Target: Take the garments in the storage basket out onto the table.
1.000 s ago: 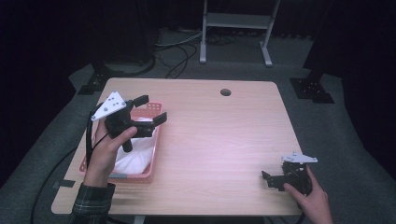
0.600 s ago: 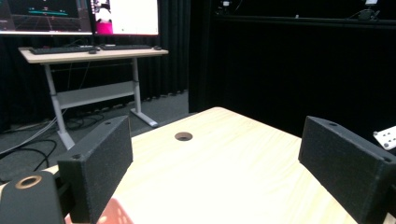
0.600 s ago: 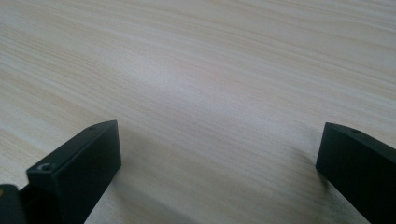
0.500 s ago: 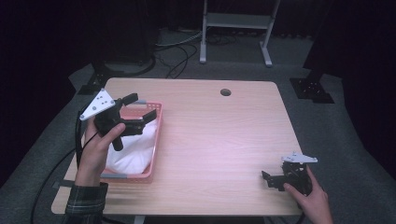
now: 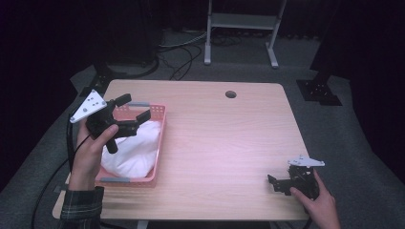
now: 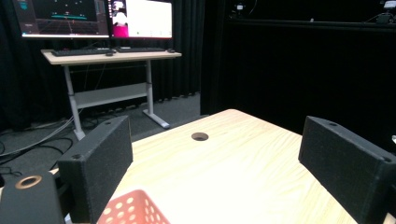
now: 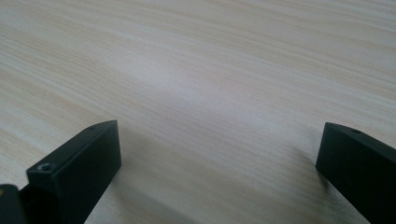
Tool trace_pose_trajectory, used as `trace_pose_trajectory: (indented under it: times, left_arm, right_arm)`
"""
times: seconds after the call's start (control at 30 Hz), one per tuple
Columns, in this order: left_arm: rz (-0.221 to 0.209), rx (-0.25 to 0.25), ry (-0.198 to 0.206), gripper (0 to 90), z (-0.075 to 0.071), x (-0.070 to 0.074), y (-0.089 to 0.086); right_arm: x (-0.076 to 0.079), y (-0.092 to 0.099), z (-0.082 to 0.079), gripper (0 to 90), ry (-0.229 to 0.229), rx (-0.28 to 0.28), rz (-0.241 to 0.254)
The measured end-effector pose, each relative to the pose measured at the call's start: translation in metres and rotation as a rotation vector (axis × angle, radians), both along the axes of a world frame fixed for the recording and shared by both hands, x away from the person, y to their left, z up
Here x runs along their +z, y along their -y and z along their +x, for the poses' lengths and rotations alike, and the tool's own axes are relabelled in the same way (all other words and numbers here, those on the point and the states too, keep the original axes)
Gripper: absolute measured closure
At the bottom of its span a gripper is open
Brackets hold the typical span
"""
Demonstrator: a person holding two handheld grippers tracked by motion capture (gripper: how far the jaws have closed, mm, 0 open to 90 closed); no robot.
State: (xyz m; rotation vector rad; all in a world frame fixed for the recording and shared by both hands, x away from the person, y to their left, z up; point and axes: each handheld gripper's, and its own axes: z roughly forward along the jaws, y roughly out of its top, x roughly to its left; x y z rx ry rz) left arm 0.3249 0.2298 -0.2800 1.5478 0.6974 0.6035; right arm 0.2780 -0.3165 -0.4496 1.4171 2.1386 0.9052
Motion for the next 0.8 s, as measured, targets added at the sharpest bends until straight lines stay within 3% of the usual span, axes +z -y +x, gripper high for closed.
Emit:
trace_pose_trajectory:
  times: [0.8]
  left_arm:
    - [0.03,0.05,-0.011,9.3,-0.002,0.0,-0.028]
  right_arm:
    - [0.0,0.0,0.0,0.0,0.001,0.0,0.0]
